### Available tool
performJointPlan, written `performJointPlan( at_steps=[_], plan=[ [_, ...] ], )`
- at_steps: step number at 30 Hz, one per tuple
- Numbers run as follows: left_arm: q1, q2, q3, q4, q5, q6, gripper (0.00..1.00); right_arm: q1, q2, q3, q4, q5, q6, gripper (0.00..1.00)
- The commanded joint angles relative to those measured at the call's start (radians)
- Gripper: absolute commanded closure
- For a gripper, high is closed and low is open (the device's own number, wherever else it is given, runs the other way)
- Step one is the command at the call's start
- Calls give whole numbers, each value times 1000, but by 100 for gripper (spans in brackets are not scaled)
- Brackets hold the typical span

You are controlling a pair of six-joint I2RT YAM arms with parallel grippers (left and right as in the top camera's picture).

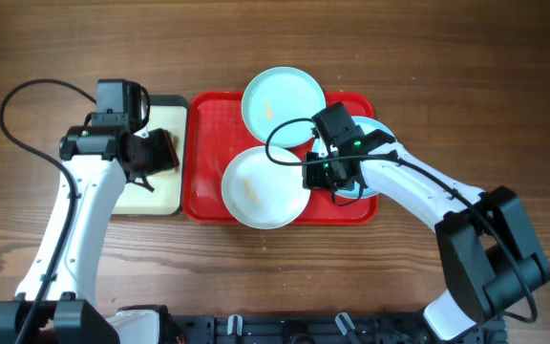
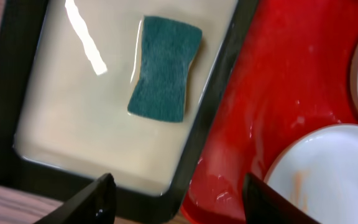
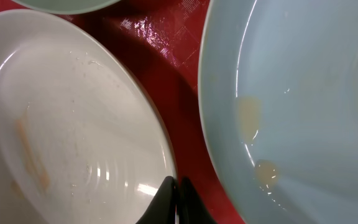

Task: Clean dirty plates on tray and stack at the side
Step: 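Grasp the green sponge with the left gripper and lift it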

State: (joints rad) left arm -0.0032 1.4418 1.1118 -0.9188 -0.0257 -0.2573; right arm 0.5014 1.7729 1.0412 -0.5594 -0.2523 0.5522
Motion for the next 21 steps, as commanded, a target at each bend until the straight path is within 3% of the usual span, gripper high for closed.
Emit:
performJointPlan(
  at_steps=[1, 8, 12, 15, 21],
  plan=[
    [10, 12, -22, 56, -17, 31, 52, 6, 17, 6, 5, 29, -29, 96],
    [67, 104, -22, 132, 35, 71, 54, 6, 17, 6, 4, 29, -30, 96],
    [79, 186, -22, 206, 37, 98, 65, 6, 17, 6, 4, 29, -30, 96],
    [79, 227, -22, 249, 50, 148, 58, 6, 17, 6, 4, 29, -30, 96],
    [79, 276, -22, 289, 58, 203, 57, 6, 17, 6, 2, 29, -30, 95]
  ],
)
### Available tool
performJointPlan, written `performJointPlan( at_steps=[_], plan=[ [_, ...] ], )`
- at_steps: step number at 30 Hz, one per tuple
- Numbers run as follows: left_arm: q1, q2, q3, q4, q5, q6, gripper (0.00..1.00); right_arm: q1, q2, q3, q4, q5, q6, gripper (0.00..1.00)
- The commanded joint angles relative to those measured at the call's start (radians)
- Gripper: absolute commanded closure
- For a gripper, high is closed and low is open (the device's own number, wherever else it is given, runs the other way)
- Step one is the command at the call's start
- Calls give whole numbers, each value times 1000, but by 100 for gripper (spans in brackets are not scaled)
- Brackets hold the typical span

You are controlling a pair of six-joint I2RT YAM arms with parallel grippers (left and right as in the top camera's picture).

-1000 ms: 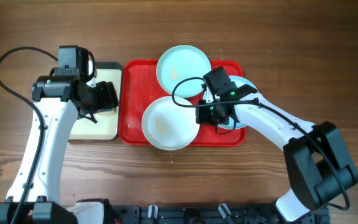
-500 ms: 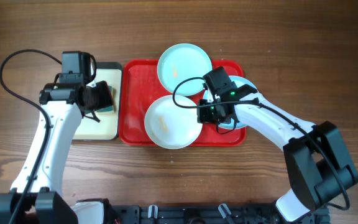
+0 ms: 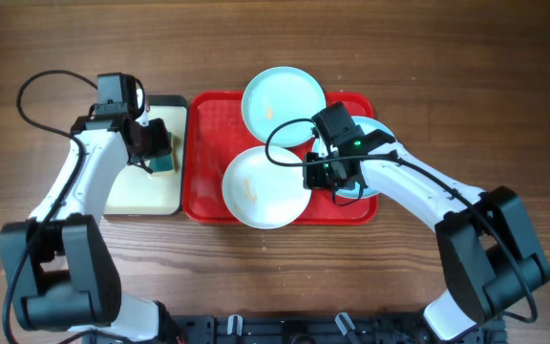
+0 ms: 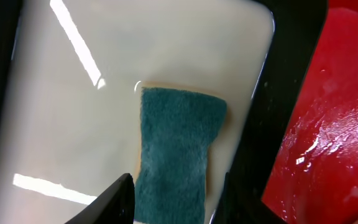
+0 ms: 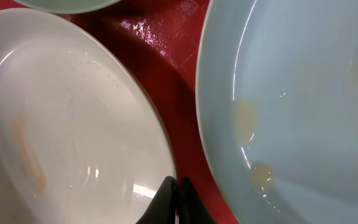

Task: Clean dirty plates on tray and stack at the side
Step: 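Grasp the green sponge with the left gripper and lift it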

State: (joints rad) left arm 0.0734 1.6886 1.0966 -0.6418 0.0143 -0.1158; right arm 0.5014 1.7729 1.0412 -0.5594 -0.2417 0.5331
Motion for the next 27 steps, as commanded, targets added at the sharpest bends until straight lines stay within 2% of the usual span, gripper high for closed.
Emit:
performJointPlan(
  at_steps=[1, 8, 11, 15, 22, 24, 26, 27],
  plan=[
    [3, 40, -6, 19, 18, 64, 57, 6, 17, 6, 2, 18, -11, 96],
    [3, 112, -6, 61, 19, 87, 61, 6, 17, 6, 2, 18, -11, 96],
    [3, 133, -6, 62, 18, 114, 66, 6, 17, 6, 2, 18, -11, 96],
    [3, 145, -6, 63, 19, 138, 65, 6, 17, 6, 1, 18, -11, 96],
    [3, 145, -39, 84, 19, 138, 69, 6, 17, 6, 1, 18, -11, 96],
    [3, 145, -59, 105, 19, 138, 79, 6, 17, 6, 1, 18, -11, 95],
    [3, 144, -62, 113, 19, 138, 96, 6, 17, 6, 1, 18, -11, 95],
    [3, 140, -61, 113, 18, 138, 96, 6, 17, 6, 1, 18, -11, 95]
  ],
)
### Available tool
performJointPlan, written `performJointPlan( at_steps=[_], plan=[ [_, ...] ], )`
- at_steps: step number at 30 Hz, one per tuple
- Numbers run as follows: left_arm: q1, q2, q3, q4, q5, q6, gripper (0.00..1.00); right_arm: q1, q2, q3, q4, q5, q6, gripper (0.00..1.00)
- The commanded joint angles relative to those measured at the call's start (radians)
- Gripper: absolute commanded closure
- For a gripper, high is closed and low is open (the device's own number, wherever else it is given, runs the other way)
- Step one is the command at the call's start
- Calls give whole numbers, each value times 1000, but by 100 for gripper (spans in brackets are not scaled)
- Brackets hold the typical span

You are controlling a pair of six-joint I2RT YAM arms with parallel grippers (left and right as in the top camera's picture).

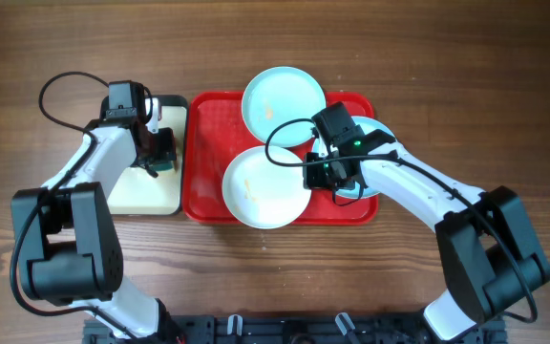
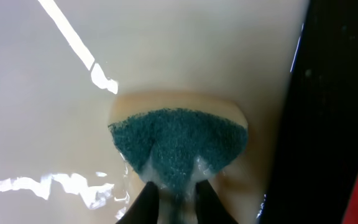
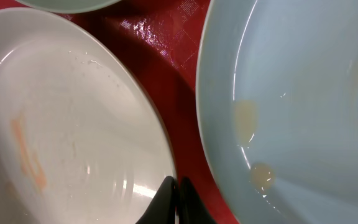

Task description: Clean dirty plates on tray and stack at the side

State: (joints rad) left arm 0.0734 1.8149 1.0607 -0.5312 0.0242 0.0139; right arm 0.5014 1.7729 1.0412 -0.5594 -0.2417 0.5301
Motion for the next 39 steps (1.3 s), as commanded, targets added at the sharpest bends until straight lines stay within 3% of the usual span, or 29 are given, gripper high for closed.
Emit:
performJointPlan(
  at_steps=[1, 4, 9, 11, 17, 27, 34, 37, 39],
  plan=[
    [3, 10, -24, 2, 8, 8, 96, 6, 17, 6, 1, 18, -8, 95],
    [3, -30, -23, 0, 8, 8, 96, 6, 17, 6, 1, 18, -13, 95],
    [3, -185, -23, -15, 8, -4, 96, 6, 17, 6, 18, 18, -30, 73],
    [3, -246, -23, -30, 8, -23, 96, 6, 17, 6, 21, 18, -30, 71],
    [3, -380, -23, -109, -3, -30, 96, 6, 17, -3, 31, 18, -29, 81],
    [3, -380, -23, -139, -45, -132, 96, 6, 17, -9, 44, 6, -29, 94],
    [2, -380, -23, -191, 6, -157, 96, 6, 17, -9, 42, 6, -31, 95],
    [1, -380, -23, -290, 39, -153, 96, 6, 17, -9, 40, 2, -31, 95],
    [1, -380, -39, -325, 39, -211, 96, 6, 17, -9, 45, 2, -31, 95]
  ],
)
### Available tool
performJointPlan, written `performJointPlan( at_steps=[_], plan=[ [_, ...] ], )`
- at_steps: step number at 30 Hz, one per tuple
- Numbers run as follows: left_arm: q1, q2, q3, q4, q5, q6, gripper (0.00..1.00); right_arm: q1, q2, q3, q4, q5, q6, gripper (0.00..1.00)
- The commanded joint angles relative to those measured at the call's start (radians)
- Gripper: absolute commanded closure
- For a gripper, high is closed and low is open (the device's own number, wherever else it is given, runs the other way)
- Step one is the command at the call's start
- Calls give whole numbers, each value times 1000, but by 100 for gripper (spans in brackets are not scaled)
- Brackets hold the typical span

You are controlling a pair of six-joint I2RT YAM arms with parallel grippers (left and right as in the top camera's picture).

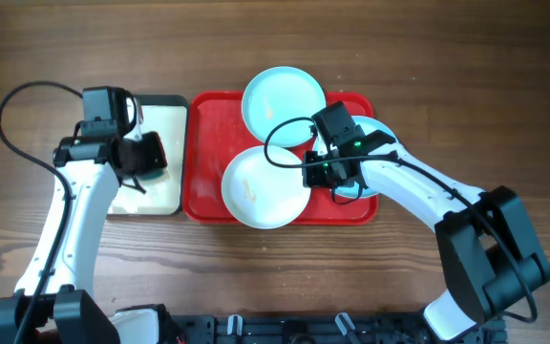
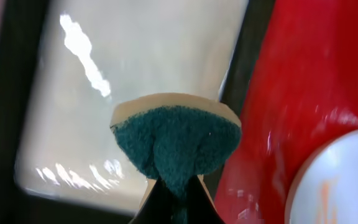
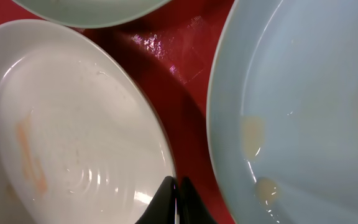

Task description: Clean dirty plates on tray and stack at the side

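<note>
A white plate (image 1: 265,186) with orange smears lies at the front of the red tray (image 1: 203,143). My right gripper (image 3: 178,199) is shut on the right rim of that white plate (image 3: 73,124). A light blue plate (image 1: 283,105) sits at the tray's back. A second, stained blue plate (image 3: 303,124) lies to the right, partly under my right arm. My left gripper (image 2: 173,199) is shut on a green sponge (image 2: 176,140), held above the right edge of the soapy basin (image 2: 135,62).
The black-rimmed basin (image 1: 165,196) of pale liquid stands directly left of the red tray. Bare wooden table (image 1: 466,76) surrounds both. My right arm lies across the tray's right end.
My left gripper, then down in the basin's liquid and shut on the sponge, now holds it raised over the basin's right rim. My right gripper has barely shifted.
My left gripper first hung open above the sponge lying in the basin. Then its fingers stood either side of the sponge, then shut on it in the liquid. Now the sponge is lifted out. My right gripper stayed shut on the white plate's rim throughout.
</note>
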State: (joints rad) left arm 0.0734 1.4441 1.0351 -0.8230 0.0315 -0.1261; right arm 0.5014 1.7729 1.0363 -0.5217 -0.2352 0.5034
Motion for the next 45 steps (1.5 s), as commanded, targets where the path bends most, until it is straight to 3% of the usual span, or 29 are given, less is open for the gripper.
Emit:
performJointPlan(
  at_steps=[1, 18, 21, 31, 33, 36, 41, 45],
  plan=[
    [1, -10, -24, -29, 31, -100, 96, 6, 17, -4, 8, -4, -4, 96],
    [1, -10, -69, 15, -13, -121, 96, 6, 17, -4, 6, -4, -6, 96],
    [1, -10, -69, 19, -14, -119, 96, 6, 17, -4, 8, -4, -5, 92],
    [1, -10, -69, 136, -14, -34, 96, 6, 17, -4, 9, -4, -5, 95],
    [1, -10, -69, 144, -14, -34, 96, 6, 17, -4, 9, -4, -6, 85],
    [1, -10, -69, 144, -14, -34, 96, 6, 19, -5, 9, -3, -6, 78],
    [0, -9, -69, 144, -14, -29, 96, 6, 35, -5, 9, -4, -6, 89],
    [1, -8, -69, 162, 2, 74, 96, 6, 36, -5, 10, -5, -5, 96]
  ],
)
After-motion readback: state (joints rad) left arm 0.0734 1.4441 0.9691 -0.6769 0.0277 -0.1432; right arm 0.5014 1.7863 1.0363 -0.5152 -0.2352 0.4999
